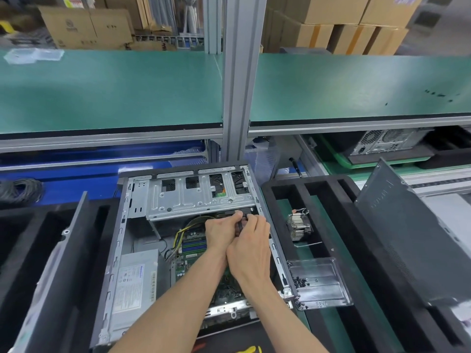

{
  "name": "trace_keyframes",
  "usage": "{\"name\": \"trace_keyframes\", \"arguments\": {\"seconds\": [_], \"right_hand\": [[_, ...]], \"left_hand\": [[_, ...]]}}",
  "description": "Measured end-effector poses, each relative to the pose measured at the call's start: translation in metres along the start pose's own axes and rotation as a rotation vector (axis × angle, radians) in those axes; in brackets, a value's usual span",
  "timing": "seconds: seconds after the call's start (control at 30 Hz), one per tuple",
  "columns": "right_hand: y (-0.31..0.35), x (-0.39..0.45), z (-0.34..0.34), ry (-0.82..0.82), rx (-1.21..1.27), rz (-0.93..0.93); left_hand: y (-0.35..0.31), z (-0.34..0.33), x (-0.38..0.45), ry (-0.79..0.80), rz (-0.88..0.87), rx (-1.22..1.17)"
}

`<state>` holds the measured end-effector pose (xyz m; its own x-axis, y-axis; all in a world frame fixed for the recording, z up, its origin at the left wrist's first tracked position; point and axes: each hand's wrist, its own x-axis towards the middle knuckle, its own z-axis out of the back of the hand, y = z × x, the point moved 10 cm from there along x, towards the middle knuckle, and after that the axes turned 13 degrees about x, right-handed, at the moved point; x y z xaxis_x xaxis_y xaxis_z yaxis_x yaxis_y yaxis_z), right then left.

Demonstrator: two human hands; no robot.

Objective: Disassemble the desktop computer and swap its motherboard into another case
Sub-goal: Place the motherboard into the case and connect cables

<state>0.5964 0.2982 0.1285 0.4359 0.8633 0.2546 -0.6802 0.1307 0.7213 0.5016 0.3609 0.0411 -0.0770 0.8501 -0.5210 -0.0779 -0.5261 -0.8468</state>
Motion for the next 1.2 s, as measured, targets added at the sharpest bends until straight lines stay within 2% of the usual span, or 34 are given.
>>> {"name": "trace_keyframes", "arguments": {"seconds": [0.2,0.43,0.6,0.7,0.8,0.9,1.0,1.03,1.2], "right_hand": [[0.000,0.000,-0.006,0.045,-0.023,-0.005],[-0.001,-0.001,-0.005,0.066,-0.014,-0.019],[-0.001,0.001,0.001,0.016,0.035,-0.003],[0.008,0.003,0.009,-0.013,0.024,0.086],[0.009,0.013,0.023,-0.049,-0.150,0.172],[-0.016,0.032,0.022,0.079,-0.360,0.085],[-0.053,0.039,-0.002,0.370,-0.172,-0.138],[-0.059,0.039,-0.008,0.422,-0.122,-0.176],[-0.057,0.043,-0.010,0.406,-0.120,-0.138]], "left_hand": [[0.012,0.008,-0.007,0.013,0.061,-0.112],[0.005,-0.014,-0.007,0.187,0.131,-0.136],[-0.004,-0.018,0.002,0.162,0.108,0.030],[-0.004,-0.019,0.004,0.136,0.091,0.046],[-0.003,-0.025,0.005,0.145,0.096,-0.018],[0.001,-0.029,0.006,0.154,0.112,-0.063],[0.004,-0.028,0.008,0.121,0.092,-0.101],[0.004,-0.029,0.009,0.127,0.083,-0.115],[0.003,-0.033,0.013,0.130,0.051,-0.118]]}}
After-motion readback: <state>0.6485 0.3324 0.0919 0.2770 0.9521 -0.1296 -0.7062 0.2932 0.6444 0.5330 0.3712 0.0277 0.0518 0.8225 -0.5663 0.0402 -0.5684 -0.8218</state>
